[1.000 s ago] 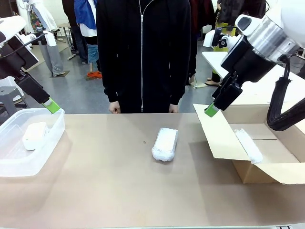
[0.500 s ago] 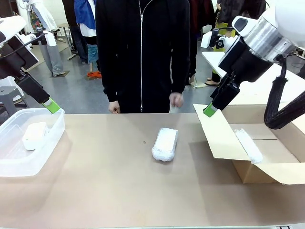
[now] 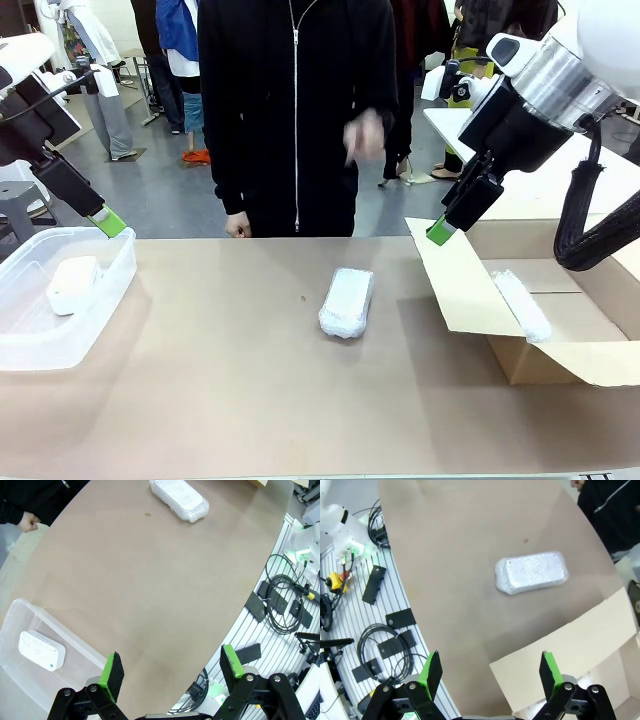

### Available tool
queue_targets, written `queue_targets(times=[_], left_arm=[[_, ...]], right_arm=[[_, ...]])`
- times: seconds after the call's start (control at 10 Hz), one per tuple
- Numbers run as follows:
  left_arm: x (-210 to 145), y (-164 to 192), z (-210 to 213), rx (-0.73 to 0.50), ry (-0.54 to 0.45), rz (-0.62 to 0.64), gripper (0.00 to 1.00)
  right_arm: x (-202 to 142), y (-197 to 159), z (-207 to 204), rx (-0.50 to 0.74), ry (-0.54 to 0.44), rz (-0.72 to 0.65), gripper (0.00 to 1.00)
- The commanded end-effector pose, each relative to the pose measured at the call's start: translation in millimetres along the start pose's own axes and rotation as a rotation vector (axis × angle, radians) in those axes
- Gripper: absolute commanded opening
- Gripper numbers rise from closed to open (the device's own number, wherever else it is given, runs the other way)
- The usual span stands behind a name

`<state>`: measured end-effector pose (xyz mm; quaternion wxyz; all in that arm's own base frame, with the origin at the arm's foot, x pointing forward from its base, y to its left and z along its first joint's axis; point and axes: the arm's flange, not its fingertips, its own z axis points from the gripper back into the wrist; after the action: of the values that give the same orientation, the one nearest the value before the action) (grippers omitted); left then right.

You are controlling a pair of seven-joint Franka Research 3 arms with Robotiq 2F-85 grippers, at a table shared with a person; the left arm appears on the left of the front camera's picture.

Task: Separate and place wrapped and unwrapped clocks.
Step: Pick up the Digital clock indicated by the person.

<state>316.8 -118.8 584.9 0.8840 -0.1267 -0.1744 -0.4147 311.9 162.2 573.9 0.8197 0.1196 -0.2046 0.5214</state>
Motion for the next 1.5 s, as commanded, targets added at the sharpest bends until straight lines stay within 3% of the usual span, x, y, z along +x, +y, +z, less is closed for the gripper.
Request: queue_targets(times=[0.0,1.4], left_arm=[[0.2,-0.2,0.2,0.004,-0.008,0.000,1.00],[0.2,-0.2,0.2,0.004,-0.008,0.000,1.00]], right_arm=[[2.1,-1.5,0.8,0.004,0.011,0.004,1.00],[2.1,-1.5,0.8,0.004,0.011,0.004,1.00]])
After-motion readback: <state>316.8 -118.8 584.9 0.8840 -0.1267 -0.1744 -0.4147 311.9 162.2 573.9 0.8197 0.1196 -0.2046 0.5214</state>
